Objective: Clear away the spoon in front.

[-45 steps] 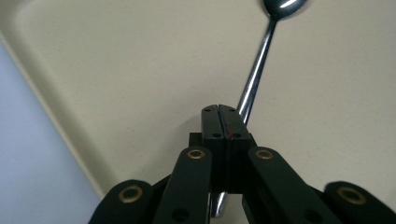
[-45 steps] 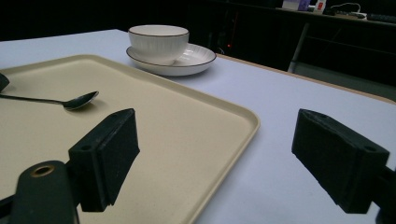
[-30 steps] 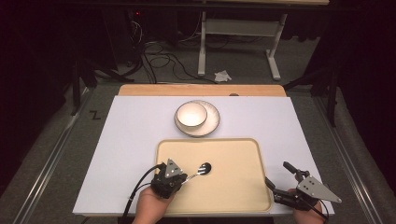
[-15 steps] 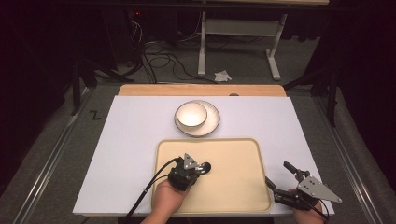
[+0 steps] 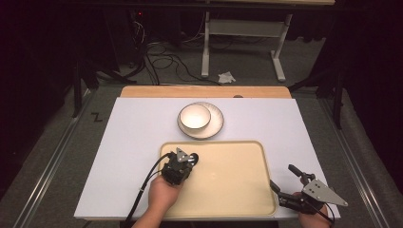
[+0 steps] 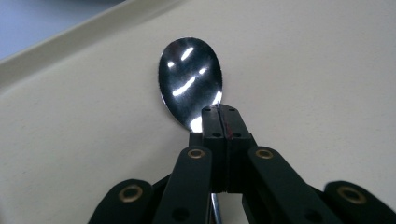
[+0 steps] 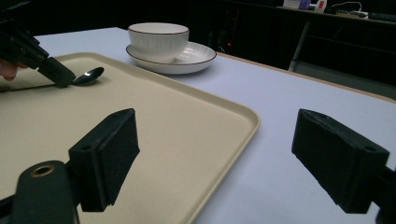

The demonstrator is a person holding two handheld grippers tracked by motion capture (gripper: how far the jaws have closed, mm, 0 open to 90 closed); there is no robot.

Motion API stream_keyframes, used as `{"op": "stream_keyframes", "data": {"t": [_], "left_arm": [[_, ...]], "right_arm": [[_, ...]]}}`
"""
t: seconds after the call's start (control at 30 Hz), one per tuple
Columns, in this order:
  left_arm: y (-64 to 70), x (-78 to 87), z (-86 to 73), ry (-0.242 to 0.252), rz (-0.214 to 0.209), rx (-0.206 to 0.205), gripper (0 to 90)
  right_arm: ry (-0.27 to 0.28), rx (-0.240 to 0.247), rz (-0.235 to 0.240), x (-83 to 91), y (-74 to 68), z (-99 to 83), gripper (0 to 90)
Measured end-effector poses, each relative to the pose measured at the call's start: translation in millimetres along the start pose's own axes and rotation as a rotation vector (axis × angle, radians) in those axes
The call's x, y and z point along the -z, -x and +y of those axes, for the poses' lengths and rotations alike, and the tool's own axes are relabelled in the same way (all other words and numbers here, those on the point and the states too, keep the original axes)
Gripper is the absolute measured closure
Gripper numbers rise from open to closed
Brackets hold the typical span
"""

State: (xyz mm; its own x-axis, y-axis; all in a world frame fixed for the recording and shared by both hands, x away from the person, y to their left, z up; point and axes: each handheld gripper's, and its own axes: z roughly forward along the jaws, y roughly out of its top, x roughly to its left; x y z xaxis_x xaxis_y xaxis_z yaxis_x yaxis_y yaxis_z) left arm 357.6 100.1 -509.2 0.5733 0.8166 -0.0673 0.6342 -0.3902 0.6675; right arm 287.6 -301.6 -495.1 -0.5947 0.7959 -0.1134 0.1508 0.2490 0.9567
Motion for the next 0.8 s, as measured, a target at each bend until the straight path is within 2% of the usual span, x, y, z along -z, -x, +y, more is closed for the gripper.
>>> {"op": "stream_keyframes", "data": {"t": [0.17,0.27,0.4,0.47,0.5,0.6,0.7,0.73,0.8], "left_arm": [[-11.1,3.7,-3.0,0.0,0.042,0.01,90.0],[-15.1,6.0,-4.3,0.005,0.045,0.019,90.0],[-22.2,24.9,-11.7,0.03,0.053,0.005,90.0],[-23.3,39.6,-24.7,0.019,0.062,-0.022,90.0],[-23.3,39.6,-24.7,0.019,0.062,-0.022,90.0],[-20.0,51.8,-45.7,0.017,0.052,-0.005,90.0],[-13.8,56.9,-57.2,0.008,0.045,-0.013,90.0],[-8.3,56.8,-61.9,-0.017,0.052,-0.034,90.0],[-6.0,57.3,-64.4,-0.017,0.049,-0.029,90.0]], "right_arm": [[-0.003,-0.005,-0.002,-0.2,-0.1,-0.3,15.6],[-0.003,-0.005,-0.003,-0.3,-0.2,-0.3,15.6],[0.005,-0.003,-0.006,0.1,0.3,0.2,15.6],[0.001,-0.006,-0.006,-0.9,0.7,-0.1,15.6],[0.001,0.001,-0.004,-1.6,0.9,-0.1,15.6],[-0.004,0.0,-0.004,-2.7,-0.2,0.4,15.6],[-0.002,0.009,0.003,-5.2,-2.0,2.0,15.6],[-0.002,0.005,0.002,-5.6,-2.7,2.6,15.6],[0.005,0.007,0.005,-7.2,-3.2,3.9,15.6]]}}
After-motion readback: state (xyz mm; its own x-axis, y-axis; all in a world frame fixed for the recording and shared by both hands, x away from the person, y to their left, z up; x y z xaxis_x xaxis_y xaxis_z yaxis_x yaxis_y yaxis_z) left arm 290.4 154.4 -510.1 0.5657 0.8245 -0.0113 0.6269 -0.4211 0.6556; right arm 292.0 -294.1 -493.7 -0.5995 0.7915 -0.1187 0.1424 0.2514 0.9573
